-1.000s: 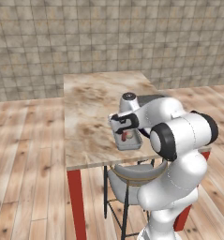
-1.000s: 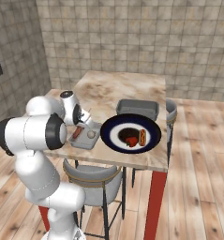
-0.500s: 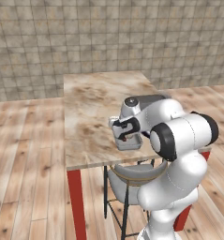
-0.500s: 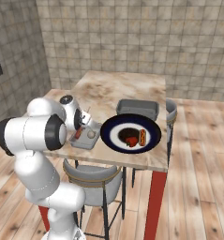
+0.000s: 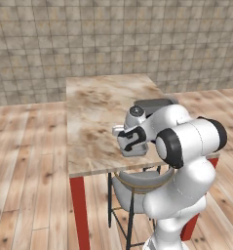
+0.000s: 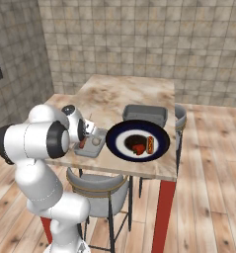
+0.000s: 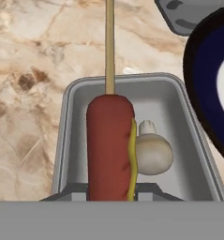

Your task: Place one cooked food and one vegetable from the large plate to each tupperware container.

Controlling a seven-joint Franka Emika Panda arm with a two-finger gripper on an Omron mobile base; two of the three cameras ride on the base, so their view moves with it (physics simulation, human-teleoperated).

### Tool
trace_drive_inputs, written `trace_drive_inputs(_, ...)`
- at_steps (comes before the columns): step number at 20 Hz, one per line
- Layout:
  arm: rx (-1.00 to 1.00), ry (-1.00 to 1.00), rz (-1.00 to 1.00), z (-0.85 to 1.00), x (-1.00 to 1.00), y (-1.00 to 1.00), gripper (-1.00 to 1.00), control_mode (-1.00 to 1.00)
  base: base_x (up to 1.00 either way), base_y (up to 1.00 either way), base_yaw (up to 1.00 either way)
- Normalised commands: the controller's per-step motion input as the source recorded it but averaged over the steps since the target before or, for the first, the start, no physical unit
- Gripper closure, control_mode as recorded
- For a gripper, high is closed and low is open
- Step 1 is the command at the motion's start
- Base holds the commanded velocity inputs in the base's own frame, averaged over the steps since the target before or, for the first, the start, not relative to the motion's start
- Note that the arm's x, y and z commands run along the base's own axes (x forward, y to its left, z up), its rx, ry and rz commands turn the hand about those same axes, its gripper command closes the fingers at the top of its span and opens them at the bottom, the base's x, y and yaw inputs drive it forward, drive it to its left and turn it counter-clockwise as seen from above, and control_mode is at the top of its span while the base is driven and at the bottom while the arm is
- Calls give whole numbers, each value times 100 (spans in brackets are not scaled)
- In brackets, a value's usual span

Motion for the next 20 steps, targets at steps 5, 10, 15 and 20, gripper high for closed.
trace_drive_inputs(5, 0, 0, 1, 0, 0, 4, -100, -100, 0, 0, 0)
trace_drive_inputs(10, 0, 0, 0, 0, 0, 0, -100, -100, 0, 0, 0)
trace_drive_inputs(15, 0, 0, 0, 0, 0, 0, -100, -100, 0, 0, 0)
trace_drive_inputs(20, 0, 0, 0, 2, -1, 0, -100, -100, 0, 0, 0)
